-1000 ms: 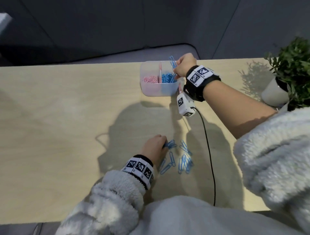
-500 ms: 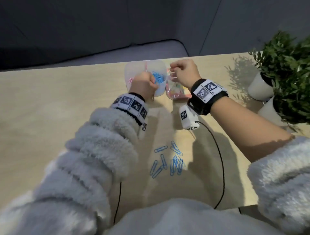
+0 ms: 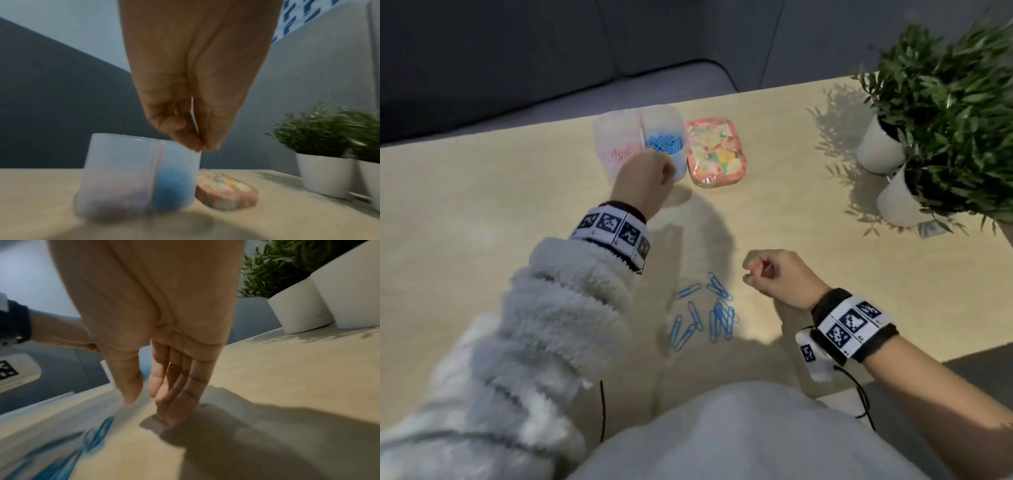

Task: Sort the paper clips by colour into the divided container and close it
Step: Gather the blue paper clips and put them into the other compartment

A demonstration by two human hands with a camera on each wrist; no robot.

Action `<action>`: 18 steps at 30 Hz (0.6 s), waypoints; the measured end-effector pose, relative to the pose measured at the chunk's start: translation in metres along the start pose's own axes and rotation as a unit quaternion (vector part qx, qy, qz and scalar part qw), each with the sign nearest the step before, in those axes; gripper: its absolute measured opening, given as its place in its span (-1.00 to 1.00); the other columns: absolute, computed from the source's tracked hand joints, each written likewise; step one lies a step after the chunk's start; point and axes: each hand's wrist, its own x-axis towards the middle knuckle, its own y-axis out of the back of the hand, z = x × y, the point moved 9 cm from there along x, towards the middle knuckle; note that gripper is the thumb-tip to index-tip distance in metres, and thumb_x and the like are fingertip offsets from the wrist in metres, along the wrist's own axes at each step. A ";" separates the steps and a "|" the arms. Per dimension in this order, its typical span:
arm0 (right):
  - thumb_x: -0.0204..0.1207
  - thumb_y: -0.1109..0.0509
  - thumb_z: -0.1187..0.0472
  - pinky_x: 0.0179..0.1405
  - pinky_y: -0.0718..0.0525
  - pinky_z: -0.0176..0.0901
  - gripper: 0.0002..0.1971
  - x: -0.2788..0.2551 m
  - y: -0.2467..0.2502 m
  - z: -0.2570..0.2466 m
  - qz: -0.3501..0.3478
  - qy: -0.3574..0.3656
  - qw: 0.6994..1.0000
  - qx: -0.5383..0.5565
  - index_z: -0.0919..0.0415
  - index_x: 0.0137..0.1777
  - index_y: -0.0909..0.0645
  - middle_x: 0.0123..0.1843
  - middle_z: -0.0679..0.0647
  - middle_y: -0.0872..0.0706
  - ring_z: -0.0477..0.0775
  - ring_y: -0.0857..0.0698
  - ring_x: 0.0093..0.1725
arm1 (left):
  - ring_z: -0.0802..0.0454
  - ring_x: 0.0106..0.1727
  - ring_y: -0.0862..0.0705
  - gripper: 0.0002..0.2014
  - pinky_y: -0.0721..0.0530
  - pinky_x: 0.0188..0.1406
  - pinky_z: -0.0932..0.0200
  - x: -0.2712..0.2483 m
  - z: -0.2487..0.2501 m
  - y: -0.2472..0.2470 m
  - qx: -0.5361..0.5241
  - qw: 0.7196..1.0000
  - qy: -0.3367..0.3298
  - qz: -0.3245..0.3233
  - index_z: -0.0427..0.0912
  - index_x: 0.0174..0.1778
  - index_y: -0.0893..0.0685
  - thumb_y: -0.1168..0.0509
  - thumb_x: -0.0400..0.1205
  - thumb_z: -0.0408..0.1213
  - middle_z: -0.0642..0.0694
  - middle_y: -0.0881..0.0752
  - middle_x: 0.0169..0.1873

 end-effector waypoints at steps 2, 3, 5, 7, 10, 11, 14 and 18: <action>0.26 -0.61 0.16 -0.16 -0.46 -0.18 -0.69 -0.012 -0.016 0.005 -0.031 0.002 0.998 -0.052 0.05 -0.08 -0.55 -0.26 -0.03 -0.51 -0.07 -0.50 -0.32 | -0.16 0.04 -0.65 -0.74 -0.52 0.05 0.09 -0.047 -0.011 -0.036 -0.002 0.995 0.010 -0.098 -0.24 0.11 -0.64 -0.35 0.56 -0.19 -0.22 -0.68 0.07; 0.19 -0.65 0.08 -0.10 -0.47 -0.15 -0.52 -0.016 -0.023 0.006 -0.042 0.005 0.996 -0.081 0.11 0.06 -0.55 -0.18 0.00 -0.49 -0.01 -0.52 -0.21 | -0.16 0.06 -0.64 -0.59 -0.53 0.12 0.06 -0.071 -0.020 -0.053 -0.009 0.988 0.031 -0.149 -0.22 0.20 -0.59 -0.41 0.51 -0.10 -0.22 -0.61 0.13; 0.08 -0.68 -0.03 0.04 -0.50 -0.12 -0.20 -0.024 -0.035 0.003 -0.060 0.013 0.991 -0.122 0.19 0.31 -0.46 -0.02 0.06 -0.48 0.06 -0.52 -0.01 | -0.18 0.15 -0.58 -0.29 -0.53 0.25 0.02 -0.120 -0.035 -0.077 -0.030 0.973 0.079 -0.214 -0.20 0.36 -0.44 -0.52 0.36 0.02 -0.22 -0.46 0.22; 0.03 -0.69 -0.04 0.20 -0.52 -0.06 -0.03 -0.030 -0.046 -0.006 -0.068 0.027 0.988 -0.139 0.24 0.44 -0.36 0.11 0.12 -0.46 0.11 -0.50 0.11 | -0.15 0.16 -0.54 -0.11 -0.50 0.26 0.05 -0.154 -0.041 -0.090 -0.043 0.969 0.085 -0.229 -0.18 0.43 -0.34 -0.59 0.25 0.02 -0.20 -0.38 0.24; 0.07 -0.69 0.08 0.25 -0.54 0.02 -0.08 -0.032 -0.057 -0.018 -0.050 0.038 0.989 -0.135 0.26 0.44 -0.36 0.22 0.19 -0.44 0.20 -0.52 0.20 | -0.14 0.10 -0.56 -0.23 -0.54 0.19 0.06 -0.180 -0.038 -0.102 -0.056 0.975 0.080 -0.202 -0.17 0.38 -0.42 -0.59 0.28 -0.16 -0.18 -0.42 0.18; 0.12 -0.67 0.10 0.23 -0.54 -0.02 -0.12 -0.030 -0.059 -0.022 -0.044 0.040 0.990 -0.131 0.24 0.44 -0.37 0.22 0.19 -0.44 0.20 -0.52 0.20 | -0.16 0.07 -0.59 -0.37 -0.57 0.15 0.05 -0.182 -0.035 -0.104 -0.062 0.978 0.078 -0.185 -0.19 0.32 -0.49 -0.55 0.34 -0.23 -0.19 -0.46 0.15; 0.26 -0.61 0.14 0.12 -0.42 -0.21 -0.25 -0.023 -0.066 -0.033 -0.048 0.044 0.991 -0.115 0.21 0.45 -0.41 0.20 0.18 -0.47 0.15 -0.52 0.19 | -0.19 0.01 -0.65 -0.66 -0.55 0.00 0.14 -0.179 -0.021 -0.109 -0.075 0.986 0.045 -0.142 -0.24 0.16 -0.62 -0.42 0.46 -0.36 -0.23 -0.60 0.03; 0.31 -0.57 0.16 0.03 -0.38 -0.29 -0.47 -0.018 -0.060 -0.036 -0.016 0.062 0.991 -0.114 0.27 0.27 -0.56 0.11 0.22 -0.53 0.19 -0.57 0.10 | -0.25 0.03 -0.67 -0.59 -0.60 0.04 -0.03 -0.172 -0.015 -0.105 -0.075 0.991 0.032 -0.104 -0.25 0.28 -0.55 -0.38 0.52 -0.25 -0.25 -0.59 0.10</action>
